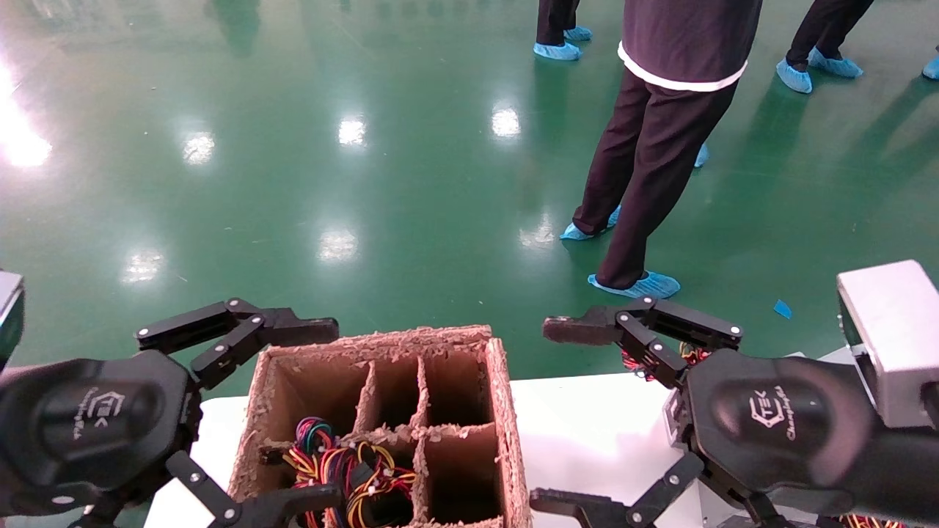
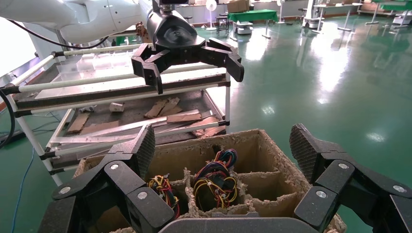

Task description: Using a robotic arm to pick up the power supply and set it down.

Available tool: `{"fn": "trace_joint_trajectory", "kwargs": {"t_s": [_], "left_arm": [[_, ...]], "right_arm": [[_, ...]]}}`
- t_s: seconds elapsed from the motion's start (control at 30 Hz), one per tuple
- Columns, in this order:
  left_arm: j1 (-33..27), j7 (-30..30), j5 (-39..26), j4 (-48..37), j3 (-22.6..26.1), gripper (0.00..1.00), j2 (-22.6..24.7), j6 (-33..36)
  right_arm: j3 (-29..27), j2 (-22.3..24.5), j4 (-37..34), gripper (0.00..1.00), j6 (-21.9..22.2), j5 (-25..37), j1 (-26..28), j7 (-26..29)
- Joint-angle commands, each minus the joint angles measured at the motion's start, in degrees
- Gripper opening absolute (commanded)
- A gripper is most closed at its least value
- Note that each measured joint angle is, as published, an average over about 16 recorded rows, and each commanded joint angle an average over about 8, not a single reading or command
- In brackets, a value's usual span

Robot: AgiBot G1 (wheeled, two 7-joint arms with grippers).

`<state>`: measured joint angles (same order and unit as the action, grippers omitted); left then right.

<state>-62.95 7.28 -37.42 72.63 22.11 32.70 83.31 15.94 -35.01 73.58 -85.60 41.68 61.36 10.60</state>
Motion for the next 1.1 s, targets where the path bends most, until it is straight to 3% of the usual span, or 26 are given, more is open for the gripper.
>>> {"fn": "trace_joint_trajectory", "kwargs": {"t_s": [0.03, 0.73, 0.77, 1.0, 1.03, 1.1], "left_arm": [[0.00, 0.00, 0.00, 0.00, 0.00, 1.00, 0.00, 0.00], [0.00, 0.00, 0.00, 0.00, 0.00, 1.00, 0.00, 0.00], [0.00, 0.00, 0.00, 0.00, 0.00, 0.93, 0.00, 0.00], [0.00, 0.00, 0.00, 0.00, 0.00, 0.06, 0.00, 0.00], [0.00, 0.00, 0.00, 0.00, 0.00, 0.00, 0.00, 0.00], [0.00, 0.00, 0.00, 0.00, 0.00, 0.00, 0.00, 0.00]], "right_arm": [[0.00, 0.00, 0.00, 1.00, 0.00, 0.00, 0.00, 0.00], [0.00, 0.00, 0.00, 1.00, 0.00, 0.00, 0.00, 0.00], [0.00, 0.00, 0.00, 1.00, 0.00, 0.00, 0.00, 0.00], [0.00, 0.00, 0.00, 1.00, 0.00, 0.00, 0.00, 0.00], [0.00, 0.00, 0.00, 1.00, 0.00, 0.00, 0.00, 0.00], [0.01, 0.00, 0.00, 1.00, -0.01, 0.02, 0.03, 0.02]]}}
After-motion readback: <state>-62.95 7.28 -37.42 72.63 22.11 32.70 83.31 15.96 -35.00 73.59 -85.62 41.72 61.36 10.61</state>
